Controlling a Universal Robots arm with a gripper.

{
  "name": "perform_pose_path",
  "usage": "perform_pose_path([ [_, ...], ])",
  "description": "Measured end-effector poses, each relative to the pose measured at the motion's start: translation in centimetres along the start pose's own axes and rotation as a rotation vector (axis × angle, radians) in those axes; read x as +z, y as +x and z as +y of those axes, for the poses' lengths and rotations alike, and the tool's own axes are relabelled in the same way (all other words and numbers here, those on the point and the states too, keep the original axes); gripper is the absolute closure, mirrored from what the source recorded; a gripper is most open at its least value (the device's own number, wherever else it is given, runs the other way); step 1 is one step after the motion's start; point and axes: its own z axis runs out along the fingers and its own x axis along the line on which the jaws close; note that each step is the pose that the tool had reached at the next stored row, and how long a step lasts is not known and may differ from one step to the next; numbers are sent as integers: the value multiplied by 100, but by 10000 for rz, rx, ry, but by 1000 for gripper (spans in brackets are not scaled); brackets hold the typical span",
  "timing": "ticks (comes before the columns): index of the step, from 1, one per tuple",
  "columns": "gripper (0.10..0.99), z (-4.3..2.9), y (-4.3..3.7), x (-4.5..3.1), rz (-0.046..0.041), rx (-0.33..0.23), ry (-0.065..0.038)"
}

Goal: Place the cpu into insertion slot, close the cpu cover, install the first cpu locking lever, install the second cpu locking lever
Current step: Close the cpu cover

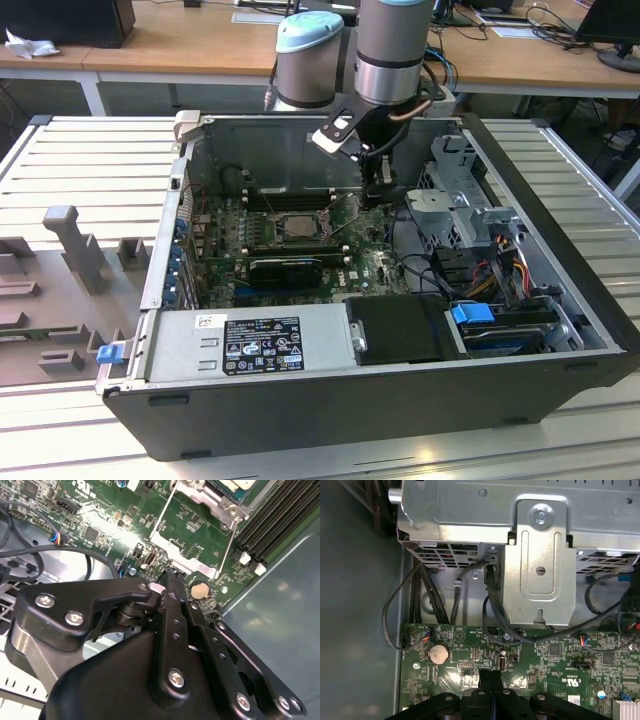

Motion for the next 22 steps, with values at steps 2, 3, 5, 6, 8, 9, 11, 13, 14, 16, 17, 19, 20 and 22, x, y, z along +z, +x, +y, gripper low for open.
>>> perform_pose_path([
  [2,980,-3,4,63,2,-18,2],
  [3,980,-4,5,84,2,-25,25],
  [5,980,-9,5,87,3,-26,163],
  [6,980,-14,6,88,8,-26,225],
  [8,980,-35,6,85,14,-26,358],
  [9,980,-47,7,85,16,-28,376],
  [11,980,-99,8,81,14,-27,379],
  [13,980,-117,9,80,14,-29,379],
  [14,980,-120,9,80,15,-27,379],
  [16,980,-123,9,66,13,-27,380],
  [17,980,-125,9,53,14,-27,379],
  [19,980,-127,9,24,14,-28,379],
  [20,980,-127,9,13,14,-29,379],
  [22,980,-130,9,-13,14,-27,379],
])
